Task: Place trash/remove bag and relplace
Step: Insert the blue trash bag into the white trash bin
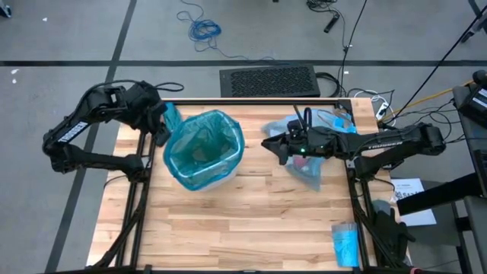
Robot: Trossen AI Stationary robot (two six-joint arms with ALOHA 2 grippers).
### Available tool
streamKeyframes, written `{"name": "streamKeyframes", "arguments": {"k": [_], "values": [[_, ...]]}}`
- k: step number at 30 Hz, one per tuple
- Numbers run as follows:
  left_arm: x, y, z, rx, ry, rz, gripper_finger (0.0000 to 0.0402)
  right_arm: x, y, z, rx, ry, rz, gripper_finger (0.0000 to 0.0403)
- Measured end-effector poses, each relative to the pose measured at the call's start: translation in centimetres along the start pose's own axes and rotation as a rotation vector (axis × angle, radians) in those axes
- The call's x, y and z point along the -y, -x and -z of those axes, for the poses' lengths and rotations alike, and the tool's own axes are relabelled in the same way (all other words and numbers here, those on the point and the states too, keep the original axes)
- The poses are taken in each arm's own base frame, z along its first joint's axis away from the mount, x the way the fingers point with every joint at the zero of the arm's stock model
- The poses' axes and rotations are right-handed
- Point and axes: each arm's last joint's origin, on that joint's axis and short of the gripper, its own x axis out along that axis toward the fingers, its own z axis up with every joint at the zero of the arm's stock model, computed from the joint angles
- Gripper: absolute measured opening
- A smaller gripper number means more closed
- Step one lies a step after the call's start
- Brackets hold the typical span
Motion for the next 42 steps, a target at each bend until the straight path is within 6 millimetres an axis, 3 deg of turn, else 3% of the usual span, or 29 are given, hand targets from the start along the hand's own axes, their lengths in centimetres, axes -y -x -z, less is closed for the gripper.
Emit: {"name": "streamKeyframes", "arguments": {"k": [15, 20, 23, 33, 37, 42], "values": [[1.2, -3.2, -1.9, -0.113, -0.052, -0.067, 0.0083, 0.1, 0.0, 0.2, -0.013, 0.005, 0.012, 0.0084], [1.4, -4.9, -1.4, -0.172, -0.059, -0.099, 0.0022, 0.1, 0.0, 0.2, -0.016, 0.006, 0.015, 0.0084], [1.6, -5.3, -1.0, -0.199, -0.041, -0.103, 0.0013, 0.1, 0.0, 0.2, -0.019, 0.002, 0.014, 0.0084], [3.2, -4.8, -1.5, 0.024, 0.218, -0.047, 0.0010, 0.5, 0.3, -0.1, -0.093, 0.062, -0.031, 0.0084], [5.2, -5.9, -1.8, 0.092, 0.337, -0.072, 0.0010, 1.1, 1.8, -0.9, -0.155, 0.090, -0.038, 0.0084], [9.1, -7.5, -1.1, 0.042, 0.417, -0.084, 0.0009, 1.0, 6.4, -2.8, -0.141, 0.145, -0.091, 0.0084]]}}
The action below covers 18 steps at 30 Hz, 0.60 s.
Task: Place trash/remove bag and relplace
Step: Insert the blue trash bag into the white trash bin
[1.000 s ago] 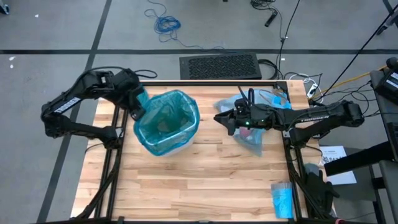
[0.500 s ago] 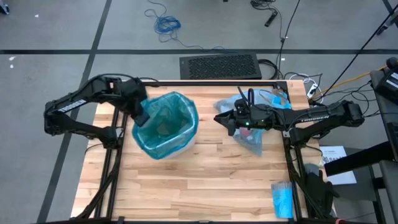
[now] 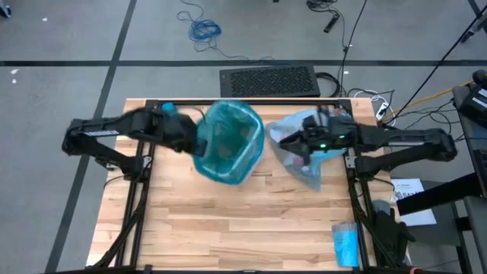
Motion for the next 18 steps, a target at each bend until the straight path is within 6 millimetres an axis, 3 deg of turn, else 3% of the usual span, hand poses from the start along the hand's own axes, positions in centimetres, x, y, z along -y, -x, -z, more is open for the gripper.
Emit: {"name": "streamKeyframes", "arguments": {"k": [7, 14, 18], "values": [[4.8, 0.7, 1.7, -0.014, 0.042, -0.041, 0.0009, 0.6, 4.9, -0.1, -0.037, 0.025, -0.007, 0.0084], [7.4, -0.2, 1.7, -0.101, -0.018, -0.125, 0.0009, 0.4, 5.3, 0.0, -0.066, 0.033, -0.081, 0.0084], [7.7, -0.9, 1.8, -0.130, -0.035, -0.147, 0.0008, 0.3, 5.2, 0.0, -0.077, 0.028, -0.091, 0.0084]]}}
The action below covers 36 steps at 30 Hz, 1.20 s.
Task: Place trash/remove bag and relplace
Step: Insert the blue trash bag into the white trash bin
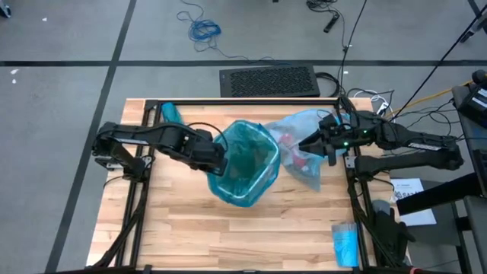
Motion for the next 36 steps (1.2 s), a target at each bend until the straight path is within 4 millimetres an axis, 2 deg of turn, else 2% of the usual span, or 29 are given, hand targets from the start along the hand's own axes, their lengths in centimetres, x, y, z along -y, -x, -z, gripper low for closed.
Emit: {"name": "streamKeyframes", "arguments": {"k": [4, 10, 17, 29, 33, 36], "values": [[0.1, 0.0, 0.0, 0.002, -0.023, 0.006, 0.0015, 0.0, 0.0, 0.0, 0.005, -0.012, -0.005, 0.0084], [-0.2, 0.4, 0.1, 0.030, -0.028, 0.006, 0.0083, 0.1, -0.6, 0.0, -0.011, -0.016, 0.006, 0.0088], [-0.8, 2.7, -0.2, 0.075, -0.059, 0.083, 0.0132, 0.0, -1.2, -0.3, 0.004, -0.028, -0.014, 0.0104], [-3.2, 6.0, 0.1, 0.175, 0.044, 0.176, 0.0136, 0.2, -1.3, -0.1, -0.017, -0.032, -0.015, 0.0107], [-3.2, 6.3, 0.6, 0.221, 0.066, 0.191, 0.0136, 1.7, -2.4, 0.9, 0.006, -0.082, -0.037, 0.0107], [-2.3, 6.5, 1.1, 0.266, 0.059, 0.253, 0.0136, 3.1, -3.2, 1.8, 0.046, -0.164, -0.121, 0.0107]]}}
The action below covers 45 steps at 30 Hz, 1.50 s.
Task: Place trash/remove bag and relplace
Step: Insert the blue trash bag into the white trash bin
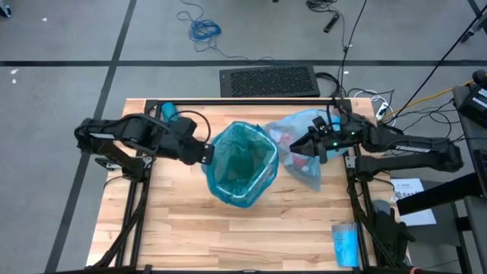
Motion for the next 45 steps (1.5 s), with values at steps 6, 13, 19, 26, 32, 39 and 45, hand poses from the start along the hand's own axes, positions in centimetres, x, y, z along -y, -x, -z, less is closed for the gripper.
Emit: {"name": "streamKeyframes", "arguments": {"k": [6, 13, 19, 26, 32, 39, 45], "values": [[1.3, -0.9, 0.8, -0.004, 0.011, 0.031, 0.0136, 2.7, -0.4, 1.6, 0.067, -0.152, -0.122, 0.0107], [1.3, -1.4, 1.2, -0.078, 0.027, -0.008, 0.0136, 3.0, -0.5, 2.1, 0.055, -0.167, -0.132, 0.0107], [0.9, -1.4, 1.4, -0.140, 0.041, -0.040, 0.0136, 3.1, -0.5, 2.1, 0.039, -0.165, -0.137, 0.0107], [1.0, -1.4, 1.4, -0.143, 0.042, -0.035, 0.0136, 3.1, -0.5, 2.1, 0.038, -0.164, -0.135, 0.0107], [0.9, -1.4, 1.4, -0.140, 0.033, -0.042, 0.0072, 3.1, -0.5, 2.1, 0.038, -0.164, -0.135, 0.0107], [0.8, -1.3, 1.6, -0.139, -0.008, -0.049, 0.0003, 3.1, -0.5, 2.2, 0.038, -0.165, -0.133, 0.0107], [0.9, -1.1, 2.1, -0.136, -0.017, -0.044, 0.0001, 3.1, -0.5, 2.1, 0.038, -0.167, -0.134, 0.0110]]}}
